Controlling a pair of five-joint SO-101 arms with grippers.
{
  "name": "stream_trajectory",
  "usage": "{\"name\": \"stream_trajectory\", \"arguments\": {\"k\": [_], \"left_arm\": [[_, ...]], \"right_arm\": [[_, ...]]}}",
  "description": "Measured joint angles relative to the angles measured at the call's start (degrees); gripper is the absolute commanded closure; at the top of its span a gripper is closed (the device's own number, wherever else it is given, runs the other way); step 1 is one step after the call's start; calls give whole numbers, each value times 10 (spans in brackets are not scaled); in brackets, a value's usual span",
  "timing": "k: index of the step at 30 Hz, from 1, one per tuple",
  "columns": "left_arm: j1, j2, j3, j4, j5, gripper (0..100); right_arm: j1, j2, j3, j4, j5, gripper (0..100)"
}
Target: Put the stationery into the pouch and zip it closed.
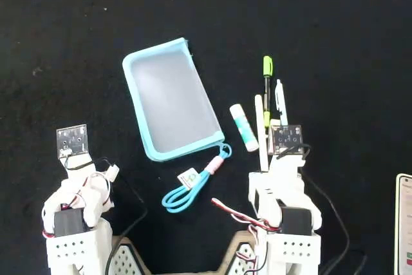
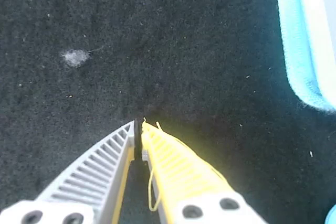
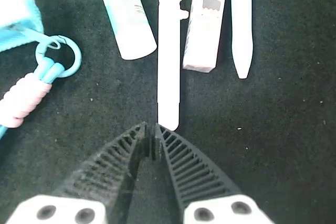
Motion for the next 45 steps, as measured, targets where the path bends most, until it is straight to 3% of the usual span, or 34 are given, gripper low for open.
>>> {"name": "stream_trajectory", "arguments": {"k": [9, 18, 25, 31, 33, 38, 45], "left_arm": [[0, 0, 0, -18, 0, 963], [-15, 0, 0, -322, 0, 963], [-20, 0, 0, -472, 0, 967], [-19, 0, 0, -577, 0, 968], [-19, 0, 0, -579, 0, 967], [5, 1, 0, -471, 0, 965], [20, 1, 1, -406, 0, 964]], "right_arm": [[0, 0, 0, 0, 0, 986], [-1, 0, 0, -2, -2, 986], [-1, 0, 0, -161, -2, 986], [-11, 0, -2, -284, 118, 986], [-17, 0, -9, -288, 151, 986], [-23, 0, -112, -265, 178, 986], [-105, 0, -331, -149, 182, 986]]}}
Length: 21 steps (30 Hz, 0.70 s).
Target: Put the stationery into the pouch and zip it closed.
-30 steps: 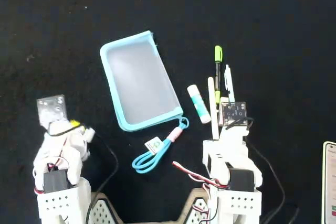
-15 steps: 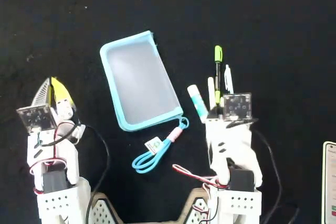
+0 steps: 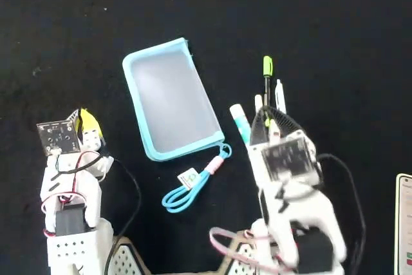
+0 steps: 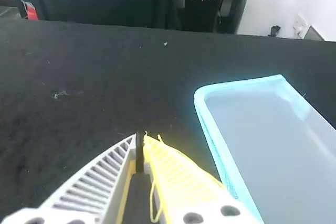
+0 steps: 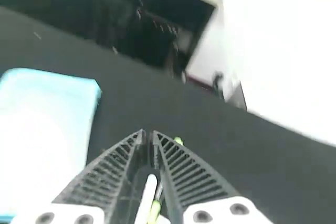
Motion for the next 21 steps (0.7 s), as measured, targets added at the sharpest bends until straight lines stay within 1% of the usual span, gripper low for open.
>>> {"name": "stream_trajectory", "arguments": {"k": [2, 5, 12, 14, 18, 21], "left_arm": [[0, 0, 0, 1, 0, 964], [0, 0, 0, 1, 0, 964], [0, 0, 0, 17, 0, 964], [0, 0, 0, 18, 0, 964], [0, 0, 0, 18, 0, 964], [0, 0, 0, 18, 0, 964]], "right_arm": [[-11, -1, -53, 24, -8, 986], [-20, 14, -105, 39, -43, 986], [-75, 242, -130, 40, -145, 985], [-87, 309, -127, 40, -173, 957], [-109, 414, -84, 40, -215, 829], [-113, 475, -31, 11, -248, 819]]}}
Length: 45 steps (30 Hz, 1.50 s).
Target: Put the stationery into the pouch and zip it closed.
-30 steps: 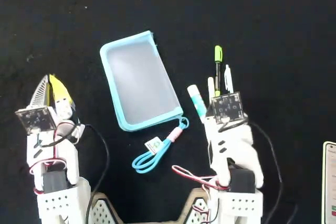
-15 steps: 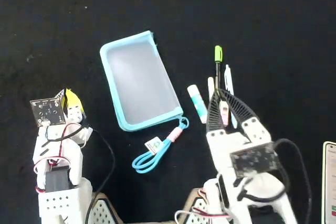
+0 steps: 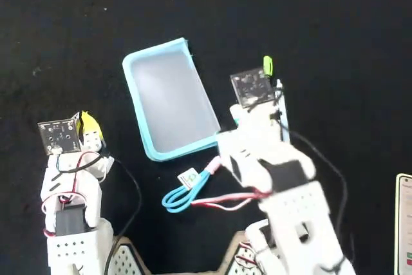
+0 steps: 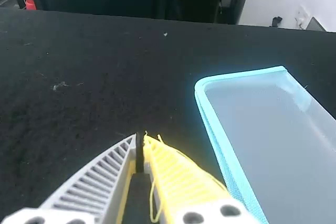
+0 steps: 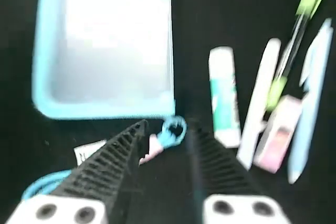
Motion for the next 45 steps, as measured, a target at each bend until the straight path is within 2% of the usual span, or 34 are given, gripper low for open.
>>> {"name": "stream_trajectory", "arguments": {"k": [4, 8, 13, 22, 27, 30, 36, 42, 43, 45], "left_arm": [[0, 0, 0, 0, 0, 964], [0, 0, 0, 0, 0, 964], [0, 0, 0, 0, 0, 964], [0, 0, 0, 0, 0, 965], [0, 0, 0, 0, 0, 965], [0, 0, 0, 0, 0, 965], [0, 0, 0, 0, 0, 965], [0, 0, 0, 0, 0, 965], [0, 0, 0, 0, 0, 965], [0, 0, 0, 0, 0, 965]], "right_arm": [[-7, 50, 86, -100, -27, 819], [-43, 78, 150, -191, -52, 819], [-71, 95, 176, -244, -56, 815], [-72, 229, 106, -231, -70, 818], [-69, 305, 40, -184, -93, 818], [-39, 342, 9, -145, -93, 818], [-9, 372, -46, -64, -95, 818], [-6, 373, -51, -52, -95, 820], [-6, 373, -51, -52, -95, 836], [-6, 373, -51, -52, -72, 943]]}}
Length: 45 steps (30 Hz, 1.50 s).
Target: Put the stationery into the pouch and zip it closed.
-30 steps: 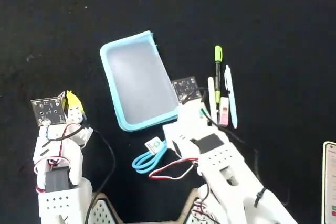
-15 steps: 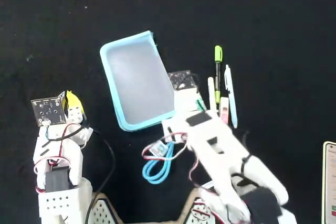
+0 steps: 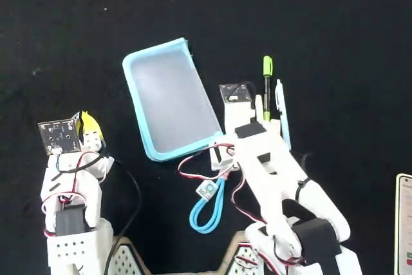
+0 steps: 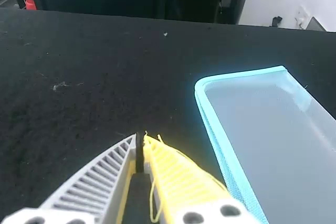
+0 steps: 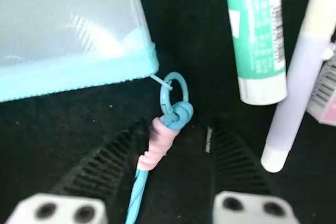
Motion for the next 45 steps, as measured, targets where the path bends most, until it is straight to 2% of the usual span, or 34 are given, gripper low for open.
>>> {"name": "stream_trajectory", "arguments": {"k": [1, 2, 7, 14, 16, 18, 23, 30, 36, 41, 45], "left_arm": [[0, 0, 0, 0, 0, 965], [0, 0, 0, 0, 0, 965], [0, 0, 0, 0, 0, 966], [0, 0, 0, 0, 0, 965], [0, 0, 0, 0, 0, 965], [0, 0, 0, 0, 0, 965], [0, 0, 0, 0, 0, 964], [0, 0, 0, 0, 0, 964], [0, 0, 0, 0, 0, 964], [0, 0, 0, 0, 0, 964], [0, 0, 0, 0, 0, 964]], "right_arm": [[0, 0, 0, 0, 19, 996], [0, 0, 0, 0, 47, 973], [2, 0, 0, 35, 242, 988], [61, -1, -4, 60, 413, 985], [74, -1, -10, 60, 471, 962], [80, -1, -15, 60, 499, 899], [82, -1, -15, 61, 484, 747], [6, -1, -15, 59, 466, 745], [2, -1, -10, 3, 439, 791], [2, -1, 39, -78, 390, 793], [2, 0, 41, -91, 381, 793]]}}
